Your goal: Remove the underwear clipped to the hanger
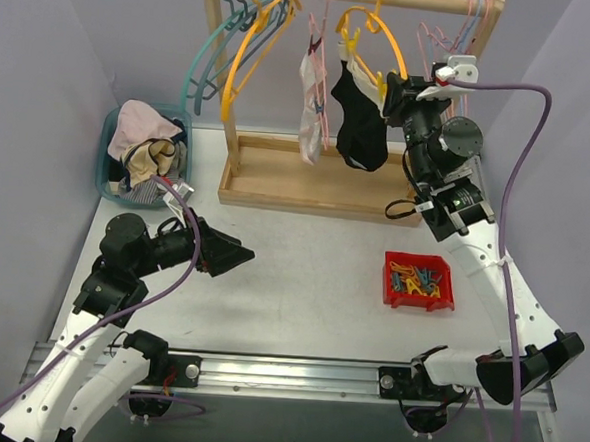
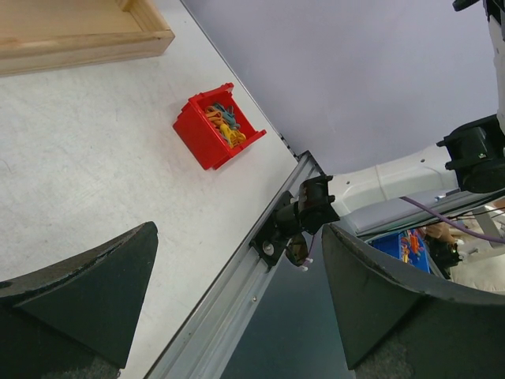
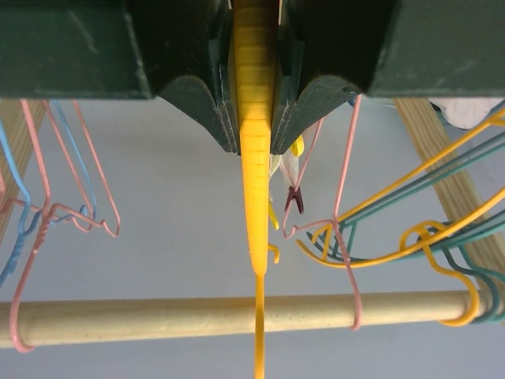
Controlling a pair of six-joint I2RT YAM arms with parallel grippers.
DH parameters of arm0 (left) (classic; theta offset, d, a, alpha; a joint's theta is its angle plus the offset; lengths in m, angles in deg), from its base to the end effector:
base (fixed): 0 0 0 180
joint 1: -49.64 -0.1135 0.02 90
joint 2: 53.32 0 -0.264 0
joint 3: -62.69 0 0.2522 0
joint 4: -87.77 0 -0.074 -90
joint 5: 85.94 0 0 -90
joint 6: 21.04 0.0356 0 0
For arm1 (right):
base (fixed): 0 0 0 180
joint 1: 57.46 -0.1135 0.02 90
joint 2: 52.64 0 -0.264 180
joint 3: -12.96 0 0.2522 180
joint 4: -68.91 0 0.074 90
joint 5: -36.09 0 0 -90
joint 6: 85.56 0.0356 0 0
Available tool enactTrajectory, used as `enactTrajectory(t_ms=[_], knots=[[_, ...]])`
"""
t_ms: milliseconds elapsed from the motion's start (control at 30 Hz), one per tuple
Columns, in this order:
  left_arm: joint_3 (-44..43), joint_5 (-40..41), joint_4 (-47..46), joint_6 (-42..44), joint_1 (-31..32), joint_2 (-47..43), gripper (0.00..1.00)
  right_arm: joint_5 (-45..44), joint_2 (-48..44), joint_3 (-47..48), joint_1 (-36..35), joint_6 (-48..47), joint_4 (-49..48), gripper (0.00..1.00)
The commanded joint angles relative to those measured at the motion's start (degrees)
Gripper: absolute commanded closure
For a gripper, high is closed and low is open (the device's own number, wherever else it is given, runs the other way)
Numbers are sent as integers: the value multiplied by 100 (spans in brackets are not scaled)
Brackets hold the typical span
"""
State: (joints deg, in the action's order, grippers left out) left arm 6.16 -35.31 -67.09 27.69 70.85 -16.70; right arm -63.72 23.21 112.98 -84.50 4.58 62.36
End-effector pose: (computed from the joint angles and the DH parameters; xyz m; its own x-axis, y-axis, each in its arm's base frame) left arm 0.1283 -0.0740 0.3476 -0.6368 -0.2998 -0.7103 0.5968 0.3917 -0.7003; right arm 0.2515 0.1216 0.5285 0.4542 0.2345 -0.8595 -0.3186 0.9437 0.0891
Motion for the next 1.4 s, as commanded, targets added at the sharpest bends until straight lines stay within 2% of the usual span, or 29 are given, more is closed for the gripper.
enactTrajectory(t_ms=[0, 233, 400, 533, 733, 867, 1000, 1133, 1267, 1367], knots=[[-22, 9, -259, 67, -38, -41, 6, -197, -562, -82, -143, -242, -1386, 100], [-57, 9, -294, 58, -38, 47, 6, -390, -844, -65, -310, -427, -1221, 100], [-39, 53, -259, 58, -38, 12, 6, -637, -1291, -337, -450, -314, -404, 100], [66, 61, -364, -29, -38, -6, 6, -708, -2352, -978, -503, 168, 352, 100], [128, 18, -461, -100, -38, 29, 6, -251, -3935, -2077, -503, 793, 1617, 100], [172, 44, -435, -108, -38, -32, 6, 162, -4429, -2367, -486, 1249, 2477, 100], [434, 211, -479, -267, -38, -155, 6, 575, -4965, -3217, -424, 1795, 2778, 100], [751, 316, -566, -451, -29, -304, 6, 936, -5186, -3843, -345, 2086, 2612, 100], [796, 413, -417, -478, -38, -462, 6, 420, -5449, -4195, -301, 2183, 2620, 100], [883, 536, -364, -495, -29, -585, 6, 461, -5634, -4607, -275, 2306, 2324, 100]])
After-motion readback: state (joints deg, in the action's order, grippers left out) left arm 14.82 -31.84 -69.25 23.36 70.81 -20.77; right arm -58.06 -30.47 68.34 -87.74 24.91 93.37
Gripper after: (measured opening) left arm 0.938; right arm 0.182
